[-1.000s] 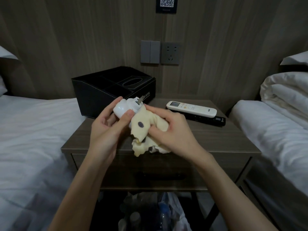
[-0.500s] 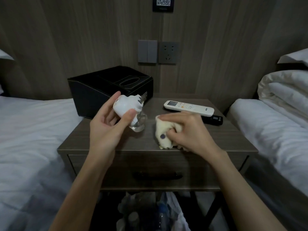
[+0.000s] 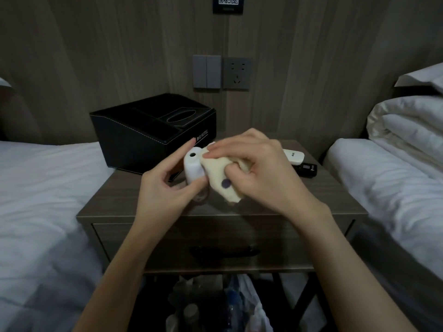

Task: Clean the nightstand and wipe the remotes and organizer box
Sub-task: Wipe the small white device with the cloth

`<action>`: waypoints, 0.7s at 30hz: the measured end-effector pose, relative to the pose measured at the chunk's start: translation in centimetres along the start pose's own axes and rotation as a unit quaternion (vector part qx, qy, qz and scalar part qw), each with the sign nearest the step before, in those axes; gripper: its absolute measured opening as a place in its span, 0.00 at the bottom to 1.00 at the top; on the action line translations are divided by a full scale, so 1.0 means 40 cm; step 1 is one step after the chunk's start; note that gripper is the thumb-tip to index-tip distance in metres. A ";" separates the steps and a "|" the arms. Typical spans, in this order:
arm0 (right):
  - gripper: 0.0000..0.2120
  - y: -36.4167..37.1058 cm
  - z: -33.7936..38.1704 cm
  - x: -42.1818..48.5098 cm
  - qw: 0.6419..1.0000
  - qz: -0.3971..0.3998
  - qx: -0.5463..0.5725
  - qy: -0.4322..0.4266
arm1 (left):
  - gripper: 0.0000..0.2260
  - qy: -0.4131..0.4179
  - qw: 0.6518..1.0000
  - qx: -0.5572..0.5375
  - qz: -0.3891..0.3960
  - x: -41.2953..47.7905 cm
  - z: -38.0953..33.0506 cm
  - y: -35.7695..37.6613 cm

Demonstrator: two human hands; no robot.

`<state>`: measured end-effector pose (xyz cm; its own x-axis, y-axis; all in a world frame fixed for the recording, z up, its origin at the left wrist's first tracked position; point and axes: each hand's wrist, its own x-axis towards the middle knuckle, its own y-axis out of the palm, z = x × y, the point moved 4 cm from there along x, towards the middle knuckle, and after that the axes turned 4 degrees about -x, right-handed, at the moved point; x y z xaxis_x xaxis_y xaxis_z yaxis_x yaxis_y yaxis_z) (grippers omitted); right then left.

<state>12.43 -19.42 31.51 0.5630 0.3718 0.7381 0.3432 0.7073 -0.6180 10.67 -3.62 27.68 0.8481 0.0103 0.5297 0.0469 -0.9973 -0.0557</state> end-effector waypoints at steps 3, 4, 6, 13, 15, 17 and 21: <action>0.17 -0.009 -0.007 0.003 1.000 -0.002 0.007 0.006 | 0.30 -0.008 1.000 -0.004 0.017 0.000 0.005 -0.002; 0.17 -0.009 -0.009 0.003 1.000 0.001 0.009 0.006 | 0.30 -0.011 1.000 -0.006 0.019 -0.001 0.007 0.000; 0.18 -0.007 -0.020 0.002 1.000 0.008 0.016 0.017 | 0.30 -0.016 1.000 -0.012 0.019 -0.003 0.009 0.002; 0.18 0.005 -0.054 -0.003 0.996 0.011 0.056 0.068 | 0.30 -0.012 1.000 -0.008 0.022 -0.002 0.013 0.004; 0.18 0.007 -0.070 -0.008 0.992 0.020 0.078 0.094 | 0.29 -0.012 1.000 -0.002 0.026 -0.002 0.013 0.004; 0.18 0.010 -0.083 -0.012 0.989 0.021 0.083 0.120 | 0.29 -0.015 0.999 0.017 0.028 -0.001 0.014 0.002; 0.19 -0.012 -0.069 -0.001 0.986 -0.069 0.098 0.113 | 0.36 -0.018 0.999 0.050 0.010 -0.001 0.022 -0.003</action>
<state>14.31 -21.45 31.04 0.6820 0.1362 0.7186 0.2891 0.8523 -0.4359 11.10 -3.43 26.91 0.8678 -0.0053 0.4968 0.0803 -0.9853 -0.1508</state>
